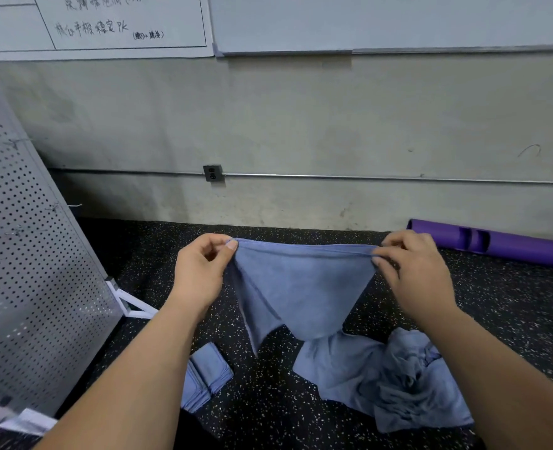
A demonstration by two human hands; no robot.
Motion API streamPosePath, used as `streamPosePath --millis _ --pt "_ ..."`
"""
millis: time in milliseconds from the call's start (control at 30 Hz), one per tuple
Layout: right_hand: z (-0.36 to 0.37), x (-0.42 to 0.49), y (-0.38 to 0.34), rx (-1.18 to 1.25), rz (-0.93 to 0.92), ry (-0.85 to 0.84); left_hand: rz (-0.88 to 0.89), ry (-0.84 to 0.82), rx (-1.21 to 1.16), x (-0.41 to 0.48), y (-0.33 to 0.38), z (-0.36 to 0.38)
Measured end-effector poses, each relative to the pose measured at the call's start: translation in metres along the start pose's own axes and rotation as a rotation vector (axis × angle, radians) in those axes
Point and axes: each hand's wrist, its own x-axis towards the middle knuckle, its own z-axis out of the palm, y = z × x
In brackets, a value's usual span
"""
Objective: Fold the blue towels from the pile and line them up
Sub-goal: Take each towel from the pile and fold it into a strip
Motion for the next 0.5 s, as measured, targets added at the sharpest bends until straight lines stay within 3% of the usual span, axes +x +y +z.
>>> streamPosePath --millis 200,500 --pt "-0.004 -0.004 0.007 -0.037 0.097 -0.110 -0.001 -0.065 0.009 -0.003 0.003 0.000" --pt "-0.015 0.003 0.012 0.124 0.106 -0.063 -0.035 -0.161 0.052 -0.004 -0.001 0.001"
